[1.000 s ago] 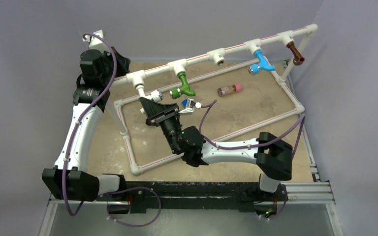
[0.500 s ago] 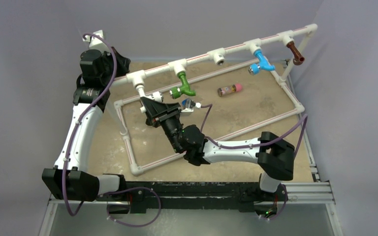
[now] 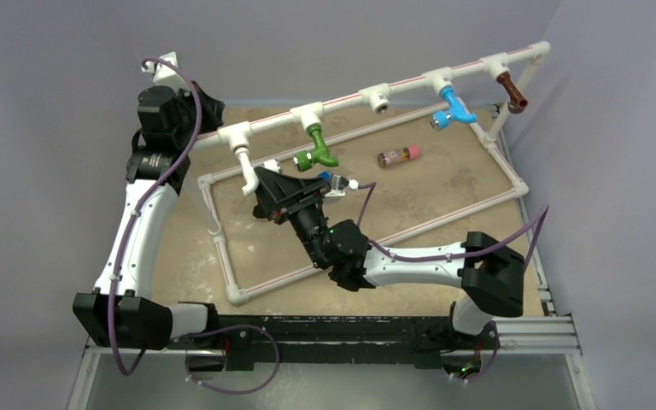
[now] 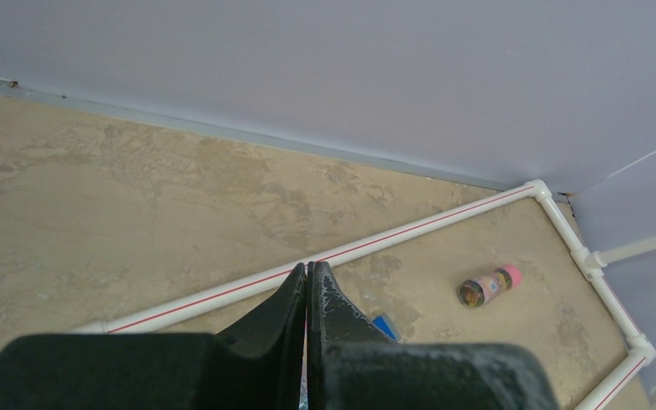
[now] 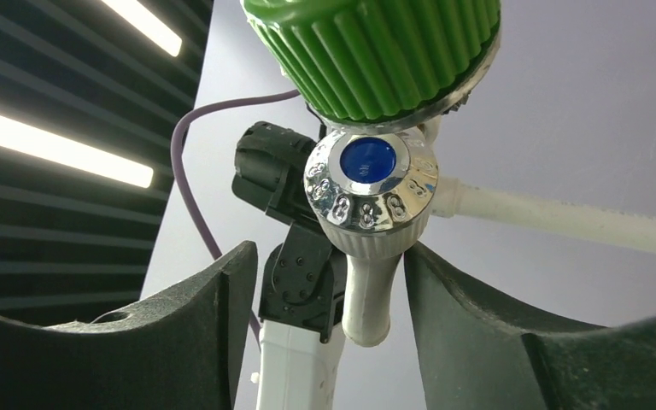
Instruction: Install the water faucets
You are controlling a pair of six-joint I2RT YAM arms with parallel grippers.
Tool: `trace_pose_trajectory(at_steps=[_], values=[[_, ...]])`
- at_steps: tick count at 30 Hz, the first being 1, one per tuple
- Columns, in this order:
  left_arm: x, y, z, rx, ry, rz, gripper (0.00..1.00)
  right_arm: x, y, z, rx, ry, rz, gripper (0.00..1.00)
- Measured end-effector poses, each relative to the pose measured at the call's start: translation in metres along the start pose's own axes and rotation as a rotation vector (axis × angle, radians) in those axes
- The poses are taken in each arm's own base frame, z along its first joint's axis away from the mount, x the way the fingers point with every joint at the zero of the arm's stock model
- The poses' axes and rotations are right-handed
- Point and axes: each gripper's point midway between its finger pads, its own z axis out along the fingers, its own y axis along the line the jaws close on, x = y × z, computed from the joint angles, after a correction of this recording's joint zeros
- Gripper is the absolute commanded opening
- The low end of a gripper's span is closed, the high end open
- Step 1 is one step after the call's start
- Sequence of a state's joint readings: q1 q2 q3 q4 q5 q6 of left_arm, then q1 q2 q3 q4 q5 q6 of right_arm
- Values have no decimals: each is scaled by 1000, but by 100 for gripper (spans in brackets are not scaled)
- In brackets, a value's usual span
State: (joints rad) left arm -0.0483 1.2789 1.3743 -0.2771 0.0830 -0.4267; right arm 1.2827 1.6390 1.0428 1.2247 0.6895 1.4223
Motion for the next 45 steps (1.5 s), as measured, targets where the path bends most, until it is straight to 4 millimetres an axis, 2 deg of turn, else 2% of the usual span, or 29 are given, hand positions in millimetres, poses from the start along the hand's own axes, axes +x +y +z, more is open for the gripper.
trace_pose_trajectory(at_steps=[10,19,25,34,45], values=[[0,0,0,-1,0,0,0,-3,-3,-9,9,19,-49,68],[0,0,0,-1,-1,0,0,-10,18,-23,-16,55,-185,68],[0,0,0,-1,-1,0,0,-17,22,-37,-14,94,-351,69],[0,1,0,-3,-1,0,0,-24,30,-54,-71,169,-724,70],[0,1,1,-4,-3,0,0,-37,33,-62,-172,273,-1405,72]])
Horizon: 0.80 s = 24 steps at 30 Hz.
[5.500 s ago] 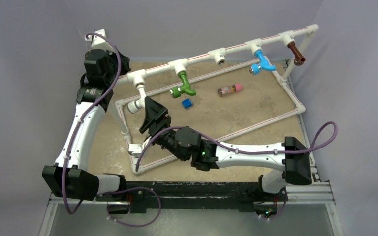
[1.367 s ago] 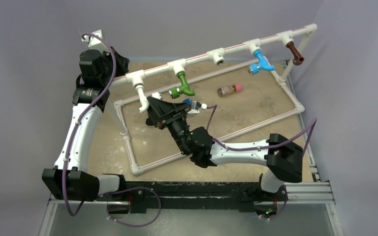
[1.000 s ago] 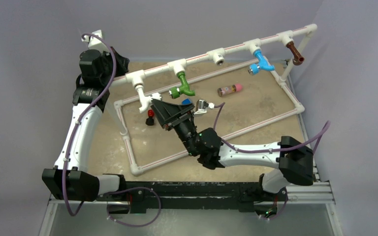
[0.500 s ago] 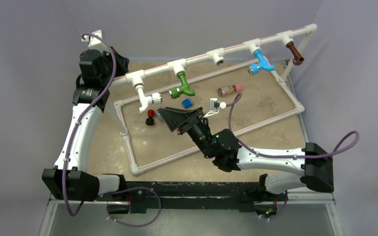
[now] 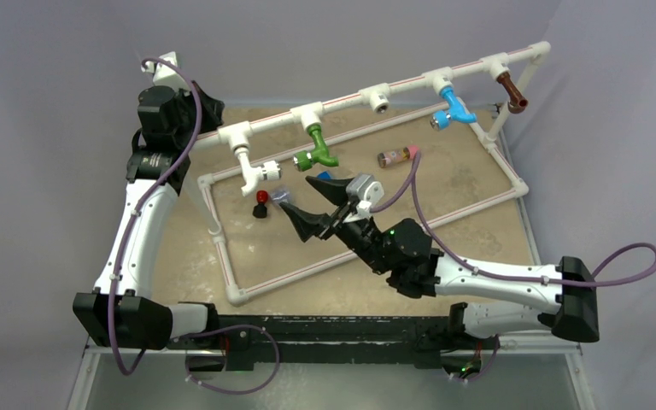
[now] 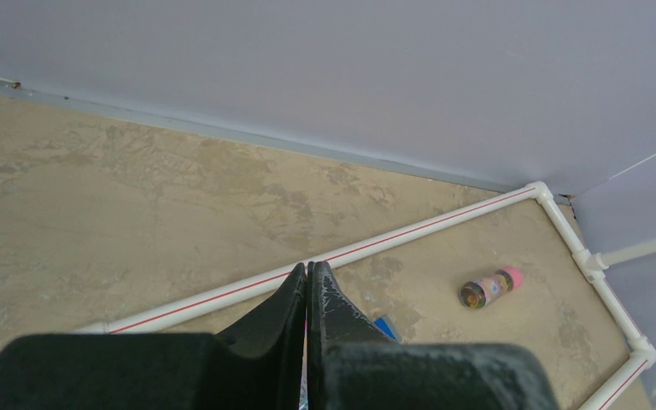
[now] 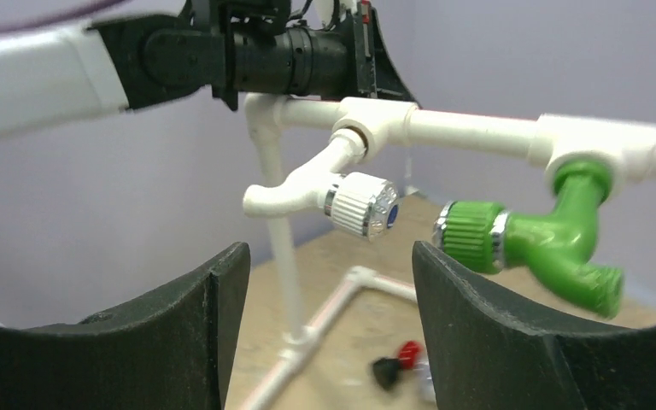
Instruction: Install the water faucets
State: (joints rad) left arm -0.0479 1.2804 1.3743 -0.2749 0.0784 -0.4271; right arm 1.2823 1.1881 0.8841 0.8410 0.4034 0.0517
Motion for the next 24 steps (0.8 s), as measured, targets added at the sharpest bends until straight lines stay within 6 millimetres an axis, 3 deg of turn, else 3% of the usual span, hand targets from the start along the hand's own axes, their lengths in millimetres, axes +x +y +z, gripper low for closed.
trace_pose_trajectory(at_steps=[9,16,20,24], values=[[0,0,0,0,0,0,0,-10,-1,-8,-127,-1,-595,71],[0,0,0,0,0,0,0,10,5,1,-184,3,-1056,71],[0,0,0,0,0,0,0,24,11,10,-206,8,-1245,71],[0,0,1,1,-1,0,0,24,19,22,-202,-16,-1374,71]])
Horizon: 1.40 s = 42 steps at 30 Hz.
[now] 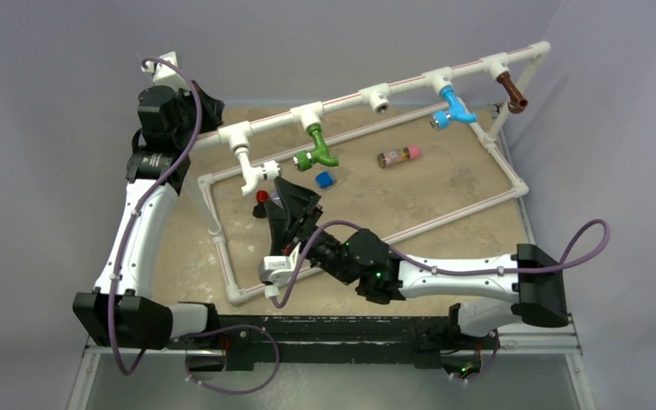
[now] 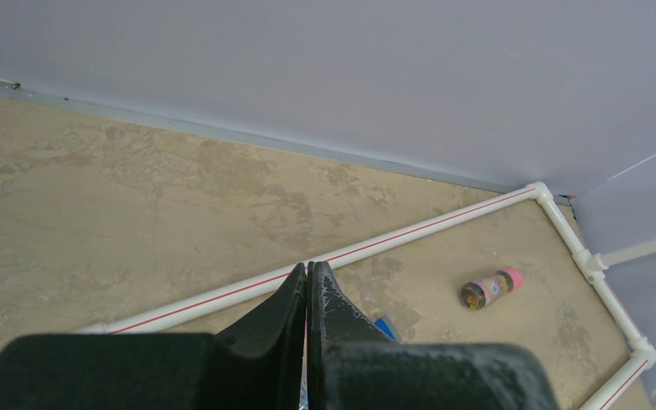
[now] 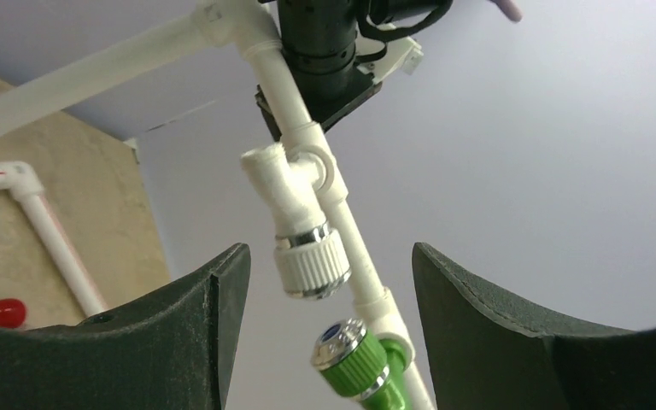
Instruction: Install the water faucets
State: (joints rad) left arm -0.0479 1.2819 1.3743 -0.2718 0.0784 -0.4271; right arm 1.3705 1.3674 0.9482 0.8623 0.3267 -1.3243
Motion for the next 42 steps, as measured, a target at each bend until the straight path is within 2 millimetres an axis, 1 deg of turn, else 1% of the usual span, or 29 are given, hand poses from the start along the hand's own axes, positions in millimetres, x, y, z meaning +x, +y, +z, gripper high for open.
trace_pose_trajectory(at_steps=[4,9,14,19,21,24,30,33,34,36,38,39,40,41,42], values=[[0,0,0,0,0,0,0,-4,-4,17,35,15,-116,71],[0,0,0,0,0,0,0,-3,3,32,34,42,-207,72],[0,0,0,0,0,0,0,-5,9,43,22,44,-230,71],[0,0,0,0,0,0,0,-4,6,54,27,51,-226,68],[0,0,0,0,-1,0,0,-2,5,59,28,58,-224,66],[0,1,0,-1,-1,0,0,7,7,66,21,78,-220,64],[0,0,0,0,-1,0,0,30,16,72,-6,122,-214,56],[0,0,0,2,0,-1,0,37,22,73,-16,134,-208,52],[0,0,0,4,0,-1,0,39,24,74,-20,137,-205,50],[-1,0,0,7,1,-1,0,41,27,75,-23,141,-202,41],[-1,0,0,9,0,-2,0,40,23,76,-8,141,-195,30],[-1,0,0,11,1,-2,0,40,20,77,0,142,-188,21],[-1,0,1,12,1,-2,0,40,18,78,5,144,-182,17],[-1,0,1,13,0,-2,0,39,16,78,13,143,-175,9],[-1,0,1,13,-1,-2,0,39,14,79,21,150,-163,5]])
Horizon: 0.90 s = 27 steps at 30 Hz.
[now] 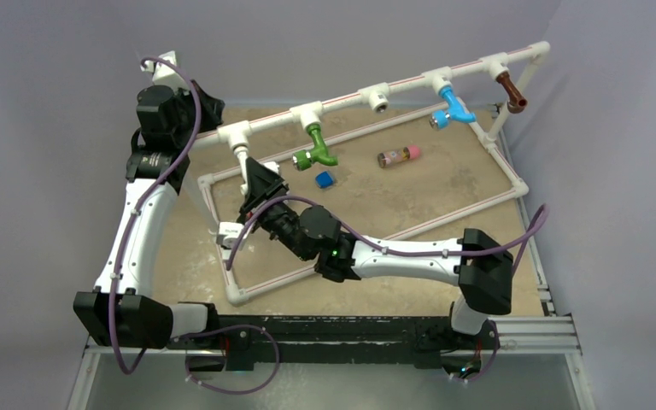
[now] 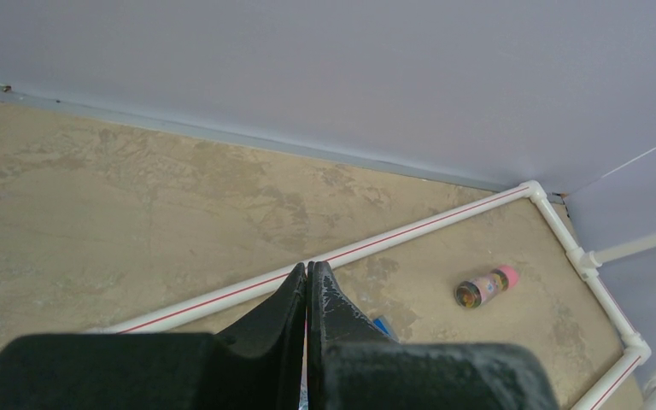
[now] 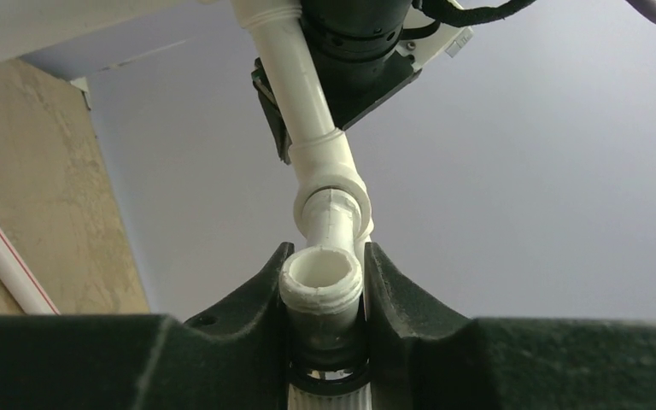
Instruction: Install the water faucets
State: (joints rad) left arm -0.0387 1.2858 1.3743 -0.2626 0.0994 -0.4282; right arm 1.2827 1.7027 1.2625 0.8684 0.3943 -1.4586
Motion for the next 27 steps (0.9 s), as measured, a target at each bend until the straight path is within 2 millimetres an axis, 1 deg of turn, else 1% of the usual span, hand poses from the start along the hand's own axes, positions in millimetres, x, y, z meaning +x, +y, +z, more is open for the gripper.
trace_pose_trajectory(at_steps=[1,5,10,12,16,18,24,25,27], values=[[0,0,0,1,0,0,0,1,0,0,1,6,6,0],[-2,1,1,1,-6,-2,0,2,0,2,16,23,38,0],[-2,1,1,3,-7,-3,0,3,2,3,61,45,189,0],[-2,1,1,3,-7,-4,0,2,3,3,91,53,297,0],[-2,0,1,6,-5,-6,0,-1,7,4,161,59,568,0],[-1,0,1,8,-3,-7,0,-3,7,4,204,52,743,0],[-1,-3,1,20,1,-12,0,-9,10,4,270,24,1145,0],[0,-3,1,21,2,-13,0,-9,11,4,276,19,1182,0],[0,-3,1,23,5,-18,0,-11,11,3,298,1,1314,0]])
